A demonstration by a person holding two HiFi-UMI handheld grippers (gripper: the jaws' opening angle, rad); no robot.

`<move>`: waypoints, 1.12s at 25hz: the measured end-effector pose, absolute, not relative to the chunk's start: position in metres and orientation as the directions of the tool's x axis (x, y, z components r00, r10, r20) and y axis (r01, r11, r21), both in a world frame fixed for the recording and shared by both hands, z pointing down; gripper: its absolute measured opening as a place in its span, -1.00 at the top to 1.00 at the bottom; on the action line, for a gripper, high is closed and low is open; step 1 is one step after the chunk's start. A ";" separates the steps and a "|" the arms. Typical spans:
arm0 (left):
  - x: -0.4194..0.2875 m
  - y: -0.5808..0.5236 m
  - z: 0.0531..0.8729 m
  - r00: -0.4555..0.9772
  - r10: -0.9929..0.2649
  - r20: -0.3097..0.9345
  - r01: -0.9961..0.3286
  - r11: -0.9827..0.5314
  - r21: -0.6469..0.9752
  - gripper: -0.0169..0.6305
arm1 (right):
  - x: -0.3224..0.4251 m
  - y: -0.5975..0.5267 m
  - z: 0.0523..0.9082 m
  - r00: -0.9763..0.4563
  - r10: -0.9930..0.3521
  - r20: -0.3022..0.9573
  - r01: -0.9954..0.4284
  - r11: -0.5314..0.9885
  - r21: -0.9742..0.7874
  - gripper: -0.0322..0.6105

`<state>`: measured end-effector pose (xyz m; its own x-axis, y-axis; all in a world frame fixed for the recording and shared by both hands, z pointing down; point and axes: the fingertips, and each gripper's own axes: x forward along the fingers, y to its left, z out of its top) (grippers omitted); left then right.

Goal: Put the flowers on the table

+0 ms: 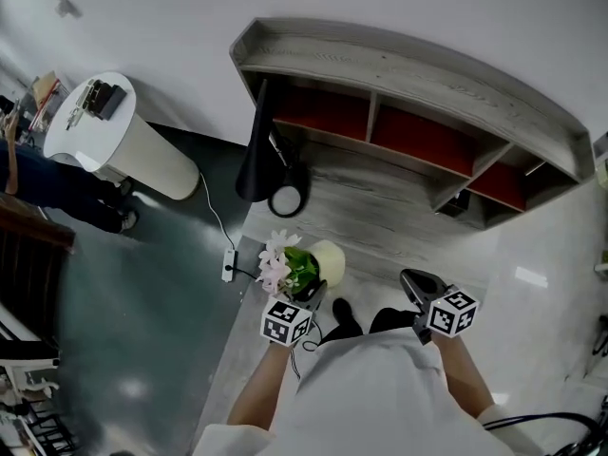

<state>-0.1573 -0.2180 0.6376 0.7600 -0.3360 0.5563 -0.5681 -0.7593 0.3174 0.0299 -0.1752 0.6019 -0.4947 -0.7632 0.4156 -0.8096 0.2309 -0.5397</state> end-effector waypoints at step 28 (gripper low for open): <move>-0.070 -0.337 0.743 0.522 -0.193 0.831 -0.274 -0.960 -0.051 0.78 | 0.073 -0.260 0.636 -0.545 -0.701 0.459 -0.776 0.217 -0.592 0.84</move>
